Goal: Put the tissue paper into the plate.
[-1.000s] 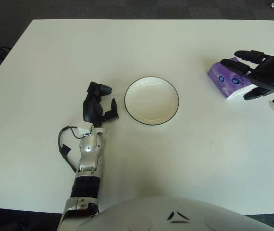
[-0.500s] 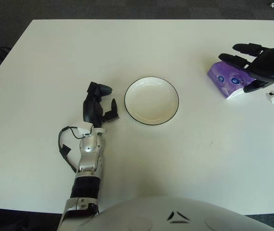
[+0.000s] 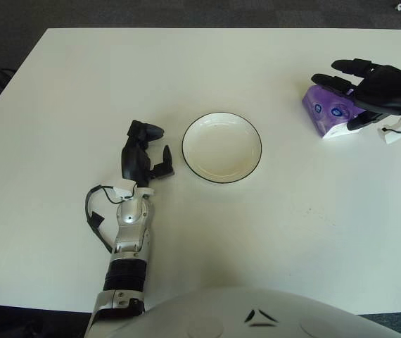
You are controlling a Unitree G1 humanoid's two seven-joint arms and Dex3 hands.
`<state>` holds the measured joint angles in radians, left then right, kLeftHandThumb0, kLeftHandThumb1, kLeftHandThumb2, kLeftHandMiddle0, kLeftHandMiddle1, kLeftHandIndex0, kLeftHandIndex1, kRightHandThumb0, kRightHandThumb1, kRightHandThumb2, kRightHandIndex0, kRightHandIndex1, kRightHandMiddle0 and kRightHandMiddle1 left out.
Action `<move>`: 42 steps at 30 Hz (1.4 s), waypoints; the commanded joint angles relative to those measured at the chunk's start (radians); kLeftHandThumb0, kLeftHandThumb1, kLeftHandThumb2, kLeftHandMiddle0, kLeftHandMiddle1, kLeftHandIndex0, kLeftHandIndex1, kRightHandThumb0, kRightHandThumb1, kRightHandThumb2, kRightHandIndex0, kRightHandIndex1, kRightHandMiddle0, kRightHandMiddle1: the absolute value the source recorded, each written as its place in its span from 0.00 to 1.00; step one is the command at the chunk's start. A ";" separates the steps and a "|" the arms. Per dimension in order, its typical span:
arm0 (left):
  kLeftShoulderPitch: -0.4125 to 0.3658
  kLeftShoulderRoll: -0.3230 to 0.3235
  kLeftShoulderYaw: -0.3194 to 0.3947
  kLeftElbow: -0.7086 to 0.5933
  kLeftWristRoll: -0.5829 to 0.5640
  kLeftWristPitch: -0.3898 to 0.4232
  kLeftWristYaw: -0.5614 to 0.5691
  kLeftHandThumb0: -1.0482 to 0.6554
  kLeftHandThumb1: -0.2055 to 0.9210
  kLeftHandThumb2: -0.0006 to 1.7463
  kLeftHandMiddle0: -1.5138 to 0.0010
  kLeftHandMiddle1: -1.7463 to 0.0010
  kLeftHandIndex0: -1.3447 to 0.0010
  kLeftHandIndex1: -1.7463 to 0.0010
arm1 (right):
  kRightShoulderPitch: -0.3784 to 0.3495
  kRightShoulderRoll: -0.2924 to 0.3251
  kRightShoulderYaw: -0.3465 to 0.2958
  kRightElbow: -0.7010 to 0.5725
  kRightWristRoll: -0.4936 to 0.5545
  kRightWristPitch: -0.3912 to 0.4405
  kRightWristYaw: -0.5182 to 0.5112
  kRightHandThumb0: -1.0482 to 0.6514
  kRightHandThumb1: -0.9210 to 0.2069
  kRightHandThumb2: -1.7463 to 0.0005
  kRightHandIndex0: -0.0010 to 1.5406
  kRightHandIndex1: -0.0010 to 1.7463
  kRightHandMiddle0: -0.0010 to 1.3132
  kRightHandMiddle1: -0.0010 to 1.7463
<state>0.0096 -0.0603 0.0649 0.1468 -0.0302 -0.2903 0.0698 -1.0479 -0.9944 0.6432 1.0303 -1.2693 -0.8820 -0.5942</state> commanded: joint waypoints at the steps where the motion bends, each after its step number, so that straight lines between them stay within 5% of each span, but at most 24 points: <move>1: 0.102 -0.022 -0.010 0.068 0.005 0.027 0.010 0.61 0.37 0.83 0.54 0.00 0.67 0.00 | -0.020 0.021 0.033 0.036 -0.011 0.011 -0.026 0.00 0.06 0.85 0.00 0.00 0.00 0.00; 25: 0.115 -0.033 -0.008 0.063 0.013 0.019 0.021 0.61 0.41 0.80 0.56 0.00 0.69 0.00 | -0.069 0.176 0.250 0.176 -0.053 0.069 -0.063 0.00 0.04 0.85 0.00 0.00 0.00 0.00; 42: 0.118 -0.037 -0.001 0.066 0.009 0.007 0.031 0.61 0.39 0.82 0.55 0.00 0.68 0.00 | -0.015 0.227 0.271 0.230 0.022 0.057 0.028 0.00 0.06 0.86 0.00 0.00 0.00 0.00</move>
<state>0.0310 -0.0750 0.0652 0.1294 -0.0252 -0.3023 0.0872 -1.1199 -0.7976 0.8995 1.2441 -1.2549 -0.8083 -0.6076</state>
